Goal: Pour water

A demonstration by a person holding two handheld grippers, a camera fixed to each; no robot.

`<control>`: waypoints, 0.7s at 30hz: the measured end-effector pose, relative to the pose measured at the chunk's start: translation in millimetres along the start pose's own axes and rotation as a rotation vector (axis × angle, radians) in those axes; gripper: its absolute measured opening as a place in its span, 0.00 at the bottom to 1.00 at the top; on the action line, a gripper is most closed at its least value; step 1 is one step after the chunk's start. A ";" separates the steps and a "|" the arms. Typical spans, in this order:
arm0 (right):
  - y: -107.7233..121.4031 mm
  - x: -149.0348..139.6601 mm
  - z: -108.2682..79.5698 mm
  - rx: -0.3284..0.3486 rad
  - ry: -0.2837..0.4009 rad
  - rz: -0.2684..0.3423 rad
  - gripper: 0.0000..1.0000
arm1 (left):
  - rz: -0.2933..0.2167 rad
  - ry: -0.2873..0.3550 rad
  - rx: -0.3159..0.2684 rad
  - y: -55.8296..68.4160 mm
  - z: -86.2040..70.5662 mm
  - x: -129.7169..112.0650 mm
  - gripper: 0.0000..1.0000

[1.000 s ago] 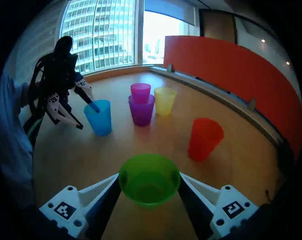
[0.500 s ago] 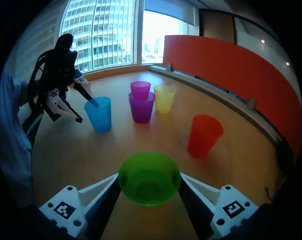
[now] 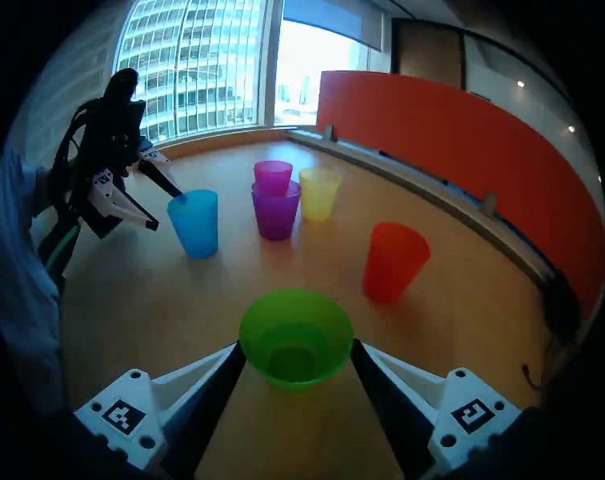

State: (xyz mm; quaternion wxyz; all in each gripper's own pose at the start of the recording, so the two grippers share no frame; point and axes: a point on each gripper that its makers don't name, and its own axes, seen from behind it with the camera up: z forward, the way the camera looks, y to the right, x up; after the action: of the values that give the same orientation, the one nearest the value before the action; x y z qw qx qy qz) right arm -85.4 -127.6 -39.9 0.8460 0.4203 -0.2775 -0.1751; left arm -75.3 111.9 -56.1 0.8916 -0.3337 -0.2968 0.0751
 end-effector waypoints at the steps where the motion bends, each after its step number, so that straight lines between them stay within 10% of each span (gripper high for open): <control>1: 0.6 -1.4 -3.1 -0.007 0.000 0.001 1.00 | -0.005 0.005 0.007 -1.2 -1.9 -0.4 0.96; 21: 21.6 -11.9 -73.7 -0.179 0.070 0.068 1.00 | -0.032 0.121 0.213 -33.9 -45.3 3.0 0.96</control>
State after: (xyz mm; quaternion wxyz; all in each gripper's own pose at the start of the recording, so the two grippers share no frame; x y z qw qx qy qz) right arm -48.0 -63.5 -62.6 0.8948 0.3392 -0.2451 -0.1553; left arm -48.8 62.0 -60.2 0.9394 -0.2362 -0.2381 0.0717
